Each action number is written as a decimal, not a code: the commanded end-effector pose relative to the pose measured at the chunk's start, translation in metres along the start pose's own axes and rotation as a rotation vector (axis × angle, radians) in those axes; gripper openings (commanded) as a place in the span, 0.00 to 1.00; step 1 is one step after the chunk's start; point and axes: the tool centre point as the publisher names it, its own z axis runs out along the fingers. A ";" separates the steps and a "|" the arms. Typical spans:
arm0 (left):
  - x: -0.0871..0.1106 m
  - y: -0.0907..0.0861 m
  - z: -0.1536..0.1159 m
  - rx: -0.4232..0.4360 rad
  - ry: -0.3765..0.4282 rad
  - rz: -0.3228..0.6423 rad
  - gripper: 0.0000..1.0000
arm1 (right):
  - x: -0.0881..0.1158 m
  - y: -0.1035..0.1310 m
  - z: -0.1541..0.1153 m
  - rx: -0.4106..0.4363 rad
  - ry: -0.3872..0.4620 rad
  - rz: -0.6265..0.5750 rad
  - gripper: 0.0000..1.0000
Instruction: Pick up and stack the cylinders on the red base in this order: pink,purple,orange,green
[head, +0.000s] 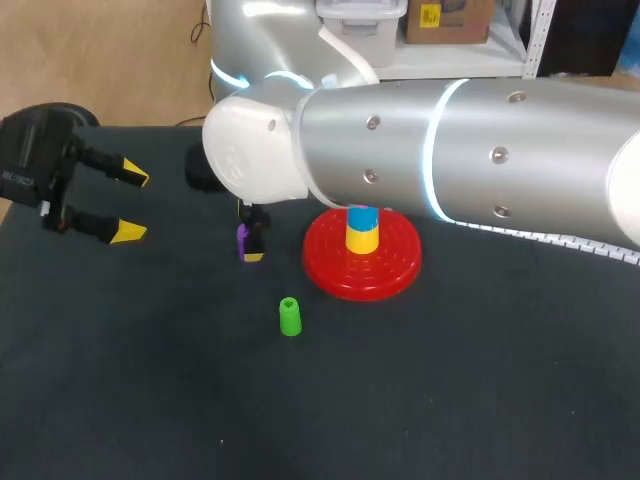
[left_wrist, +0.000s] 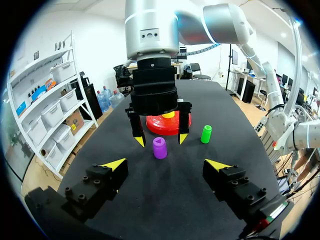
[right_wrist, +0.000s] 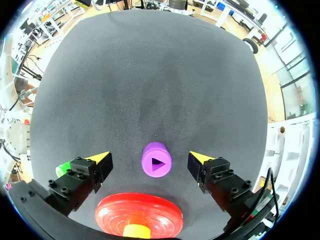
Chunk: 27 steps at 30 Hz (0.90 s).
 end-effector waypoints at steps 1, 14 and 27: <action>0.001 0.000 0.000 -0.002 -0.004 0.003 1.00 | 0.000 -0.002 0.001 -0.007 0.001 0.001 1.00; 0.001 0.000 0.000 -0.002 -0.004 0.003 1.00 | 0.003 0.002 0.005 -0.023 0.008 0.010 0.00; 0.001 0.000 0.000 -0.002 -0.004 0.003 1.00 | 0.005 0.004 0.008 -0.035 0.009 0.029 0.00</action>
